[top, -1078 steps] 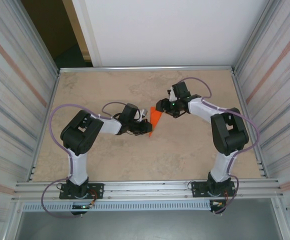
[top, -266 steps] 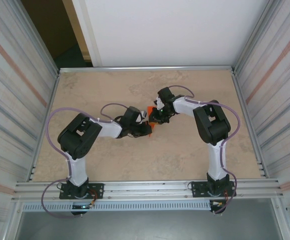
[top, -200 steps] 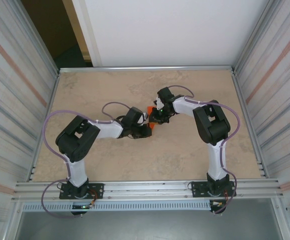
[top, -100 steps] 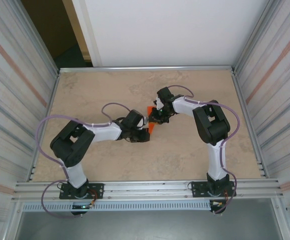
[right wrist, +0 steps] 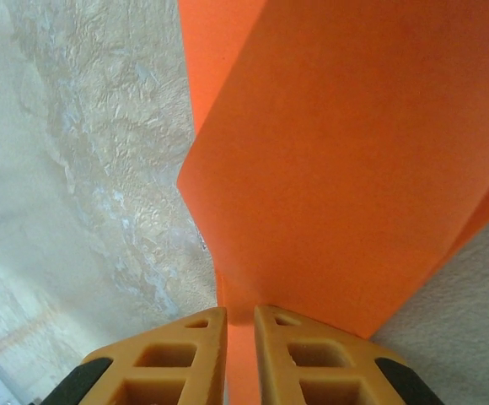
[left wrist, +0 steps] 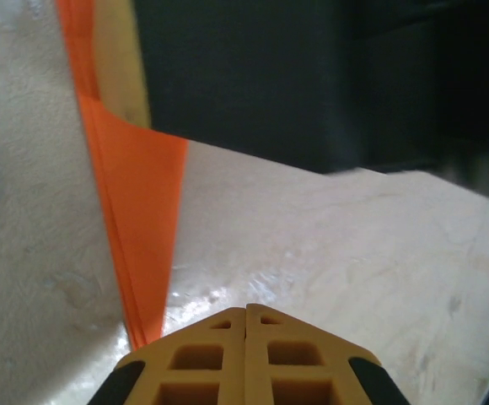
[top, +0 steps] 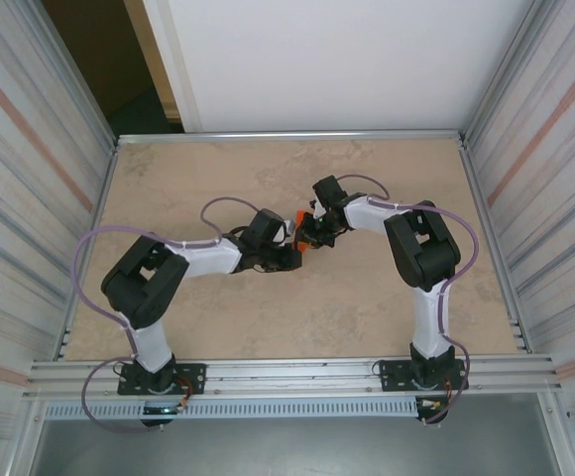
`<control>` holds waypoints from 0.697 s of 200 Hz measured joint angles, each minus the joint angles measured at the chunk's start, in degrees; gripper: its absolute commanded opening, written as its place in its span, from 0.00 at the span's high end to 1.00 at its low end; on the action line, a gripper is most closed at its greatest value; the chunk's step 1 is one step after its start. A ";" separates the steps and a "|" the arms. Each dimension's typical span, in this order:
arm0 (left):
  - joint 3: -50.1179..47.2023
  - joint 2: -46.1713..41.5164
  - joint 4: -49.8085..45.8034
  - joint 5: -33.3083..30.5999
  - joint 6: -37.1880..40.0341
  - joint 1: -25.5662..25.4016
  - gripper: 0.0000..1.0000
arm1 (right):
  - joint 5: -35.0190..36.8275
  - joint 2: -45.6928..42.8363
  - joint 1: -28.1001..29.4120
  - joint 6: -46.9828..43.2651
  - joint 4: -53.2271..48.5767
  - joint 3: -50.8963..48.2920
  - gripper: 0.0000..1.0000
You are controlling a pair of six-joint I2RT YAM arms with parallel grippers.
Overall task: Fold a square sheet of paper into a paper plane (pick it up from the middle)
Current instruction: Fold the wing for the fifth time at the center of the table.
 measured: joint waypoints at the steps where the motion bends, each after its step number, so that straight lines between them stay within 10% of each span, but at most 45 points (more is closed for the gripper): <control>1: 0.02 0.09 0.02 0.00 0.00 0.02 0.99 | 0.00 0.00 0.00 0.04 0.02 0.00 0.83; 139: 1.88 6.23 5.03 -0.02 -1.51 2.23 1.00 | 0.02 -3.04 -2.29 -1.90 0.66 -1.09 0.90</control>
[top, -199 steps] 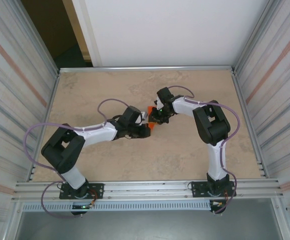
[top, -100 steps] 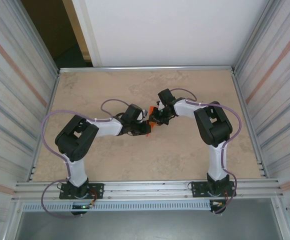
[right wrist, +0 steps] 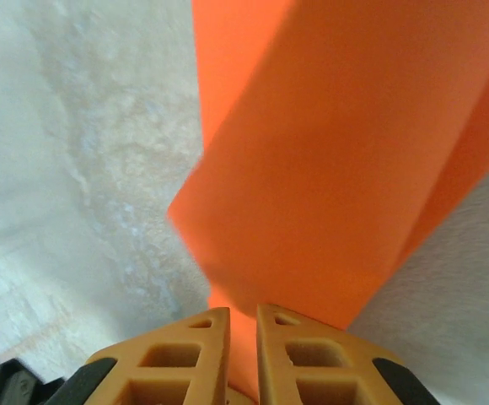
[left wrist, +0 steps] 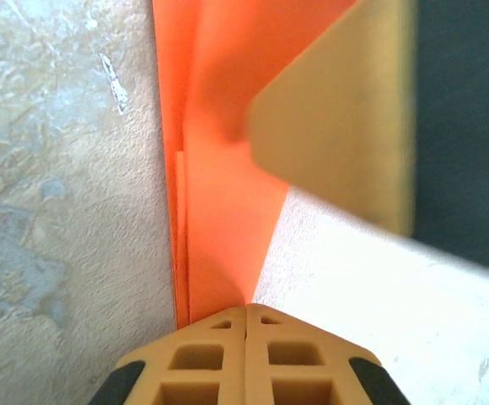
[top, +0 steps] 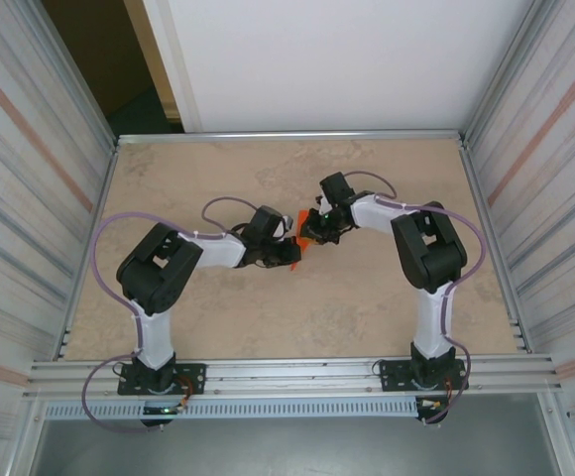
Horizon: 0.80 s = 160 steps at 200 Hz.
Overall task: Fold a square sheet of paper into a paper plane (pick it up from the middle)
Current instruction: Fold the wing for the fifth time at the center of the table.
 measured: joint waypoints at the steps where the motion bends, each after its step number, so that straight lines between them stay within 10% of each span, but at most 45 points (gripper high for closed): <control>1: -0.07 0.00 0.11 0.02 0.00 0.00 1.00 | 0.00 -0.11 -0.04 -0.13 -0.02 -0.02 0.91; 160: -1.03 -0.22 1.75 0.09 -0.02 0.00 1.00 | -1.07 0.55 2.14 -10.25 1.53 -3.13 1.00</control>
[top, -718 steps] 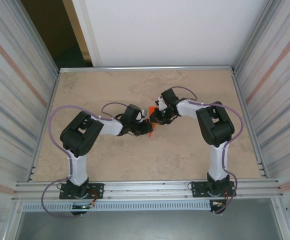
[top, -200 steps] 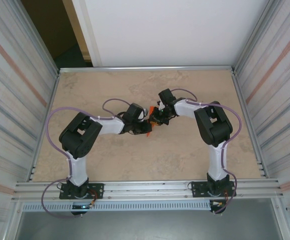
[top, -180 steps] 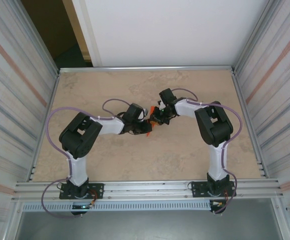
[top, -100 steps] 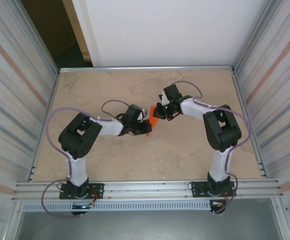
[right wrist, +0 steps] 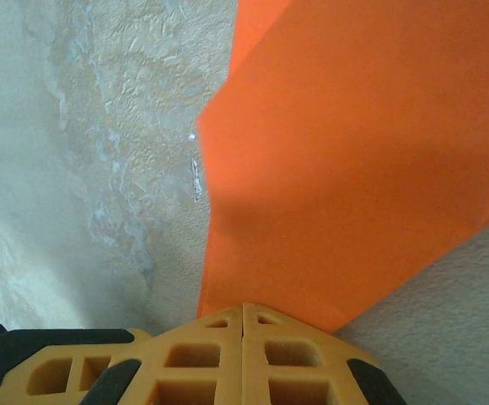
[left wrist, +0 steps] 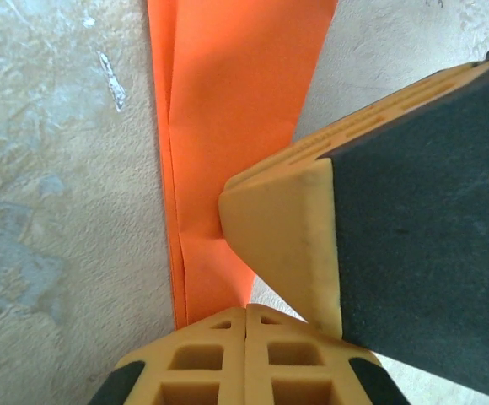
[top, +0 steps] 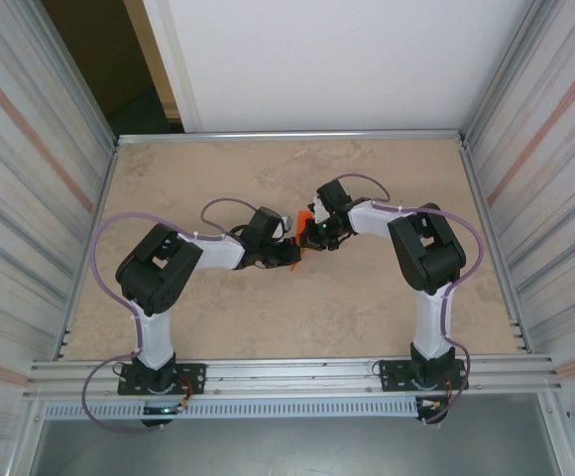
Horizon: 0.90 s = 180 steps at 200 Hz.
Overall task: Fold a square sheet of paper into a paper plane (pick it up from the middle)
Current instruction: Fold the wing for the fifth time at the center of the table.
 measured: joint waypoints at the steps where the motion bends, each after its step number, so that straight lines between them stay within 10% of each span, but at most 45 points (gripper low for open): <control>1: 0.00 0.00 0.00 0.00 0.00 0.00 1.00 | -0.02 0.00 0.00 -0.02 0.02 0.00 1.00; 180: -1.88 -1.73 -2.03 1.88 -0.35 0.00 1.00 | -6.12 9.51 -11.04 -4.15 -4.66 13.20 1.00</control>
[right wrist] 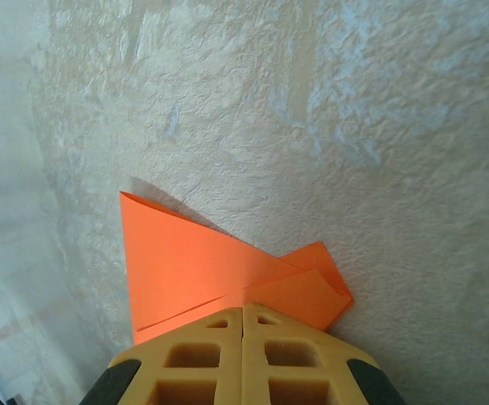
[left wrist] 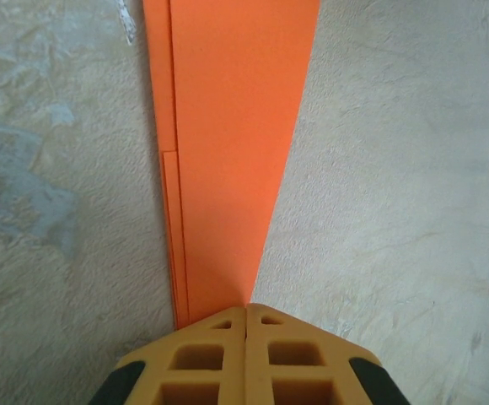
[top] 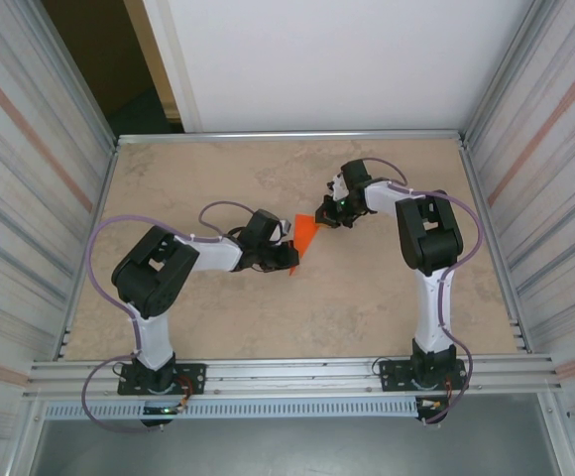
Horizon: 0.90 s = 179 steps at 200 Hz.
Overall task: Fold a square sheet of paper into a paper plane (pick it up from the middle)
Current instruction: Fold the wing for the fifth time at the center of the table.
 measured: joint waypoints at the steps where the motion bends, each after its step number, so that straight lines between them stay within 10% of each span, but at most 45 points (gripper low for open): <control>1: 0.00 0.00 -0.02 0.00 0.00 0.00 1.00 | -0.09 0.02 -0.02 -0.02 -0.04 0.07 1.00; 111: 0.00 -0.22 -1.01 0.46 0.42 0.00 1.00 | 2.05 -3.82 -5.33 0.13 1.46 -1.51 1.00; 179: 0.00 -0.22 -0.85 0.48 0.46 0.00 1.00 | 5.99 -20.17 6.40 2.67 6.34 -16.33 1.00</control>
